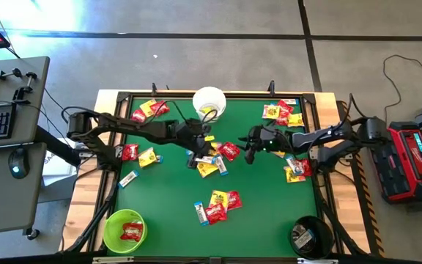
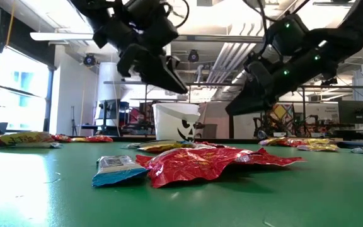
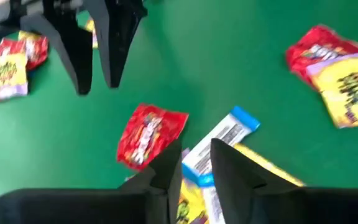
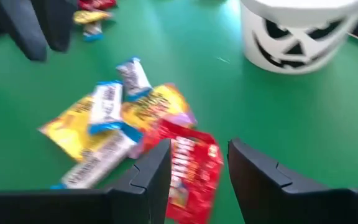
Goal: Sort candy by brand, put in halloween buckets
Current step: Put the red candy into the green bucket
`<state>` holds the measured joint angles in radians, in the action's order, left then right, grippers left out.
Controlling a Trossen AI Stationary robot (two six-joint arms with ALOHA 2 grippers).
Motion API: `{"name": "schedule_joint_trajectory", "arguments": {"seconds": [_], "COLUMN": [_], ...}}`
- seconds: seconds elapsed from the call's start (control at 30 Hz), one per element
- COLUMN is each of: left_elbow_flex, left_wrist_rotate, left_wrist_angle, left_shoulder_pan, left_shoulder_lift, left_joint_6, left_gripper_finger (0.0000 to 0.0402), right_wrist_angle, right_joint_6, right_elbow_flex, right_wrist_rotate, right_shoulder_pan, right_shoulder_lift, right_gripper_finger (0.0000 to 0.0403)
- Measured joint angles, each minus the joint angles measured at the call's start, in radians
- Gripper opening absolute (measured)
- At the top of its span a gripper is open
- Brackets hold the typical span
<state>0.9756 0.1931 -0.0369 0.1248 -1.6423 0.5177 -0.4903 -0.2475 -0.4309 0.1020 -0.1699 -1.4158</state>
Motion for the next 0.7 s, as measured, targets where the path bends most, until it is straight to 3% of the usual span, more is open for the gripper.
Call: {"name": "schedule_joint_trajectory", "arguments": {"seconds": [0.2, 0.4, 0.7], "left_elbow_flex": [0.001, 0.002, 0.057], "left_wrist_rotate": [-0.052, -0.228, -0.208], "left_wrist_angle": [0.14, 0.24, 0.247], "left_shoulder_pan": [-0.054, -0.053, -0.02], "left_shoulder_lift": [-0.073, -0.183, -0.318], "left_joint_6": [-0.01, 0.098, 0.131], "left_gripper_finger": [0.0138, 0.0158, 0.0158], "right_wrist_angle": [-0.025, -0.02, -0.034], "right_joint_6": [0.008, 0.021, 0.046], "right_elbow_flex": [-0.001, -0.002, -0.002], "right_wrist_rotate": [0.018, 0.043, 0.043], "right_shoulder_pan": [0.031, 0.027, 0.027], "right_shoulder_lift": [0.0, 0.0, 0.0], "right_gripper_finger": [0.0145, 0.0145, 0.0145]}}
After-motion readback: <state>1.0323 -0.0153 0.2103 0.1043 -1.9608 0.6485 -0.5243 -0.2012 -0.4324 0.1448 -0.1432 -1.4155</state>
